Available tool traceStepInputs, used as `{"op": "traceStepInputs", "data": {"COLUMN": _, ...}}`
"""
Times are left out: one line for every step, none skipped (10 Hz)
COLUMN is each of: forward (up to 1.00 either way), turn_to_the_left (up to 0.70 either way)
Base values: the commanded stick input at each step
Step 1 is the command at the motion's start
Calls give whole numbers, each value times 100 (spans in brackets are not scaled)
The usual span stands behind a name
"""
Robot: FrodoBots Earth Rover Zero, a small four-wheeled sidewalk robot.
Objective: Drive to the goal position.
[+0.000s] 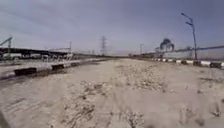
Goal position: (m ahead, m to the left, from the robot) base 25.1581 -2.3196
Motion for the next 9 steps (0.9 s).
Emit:
{"op": "traceStepInputs", "data": {"forward": 100, "turn_to_the_left": 0}}
{"op": "traceStepInputs", "data": {"forward": 100, "turn_to_the_left": 0}}
{"op": "traceStepInputs", "data": {"forward": 100, "turn_to_the_left": 0}}
{"op": "traceStepInputs", "data": {"forward": 100, "turn_to_the_left": 0}}
{"op": "traceStepInputs", "data": {"forward": 100, "turn_to_the_left": 0}}
{"op": "traceStepInputs", "data": {"forward": 100, "turn_to_the_left": 0}}
{"op": "traceStepInputs", "data": {"forward": 100, "turn_to_the_left": 0}}
{"op": "traceStepInputs", "data": {"forward": 100, "turn_to_the_left": 0}}
{"op": "traceStepInputs", "data": {"forward": 100, "turn_to_the_left": 0}}
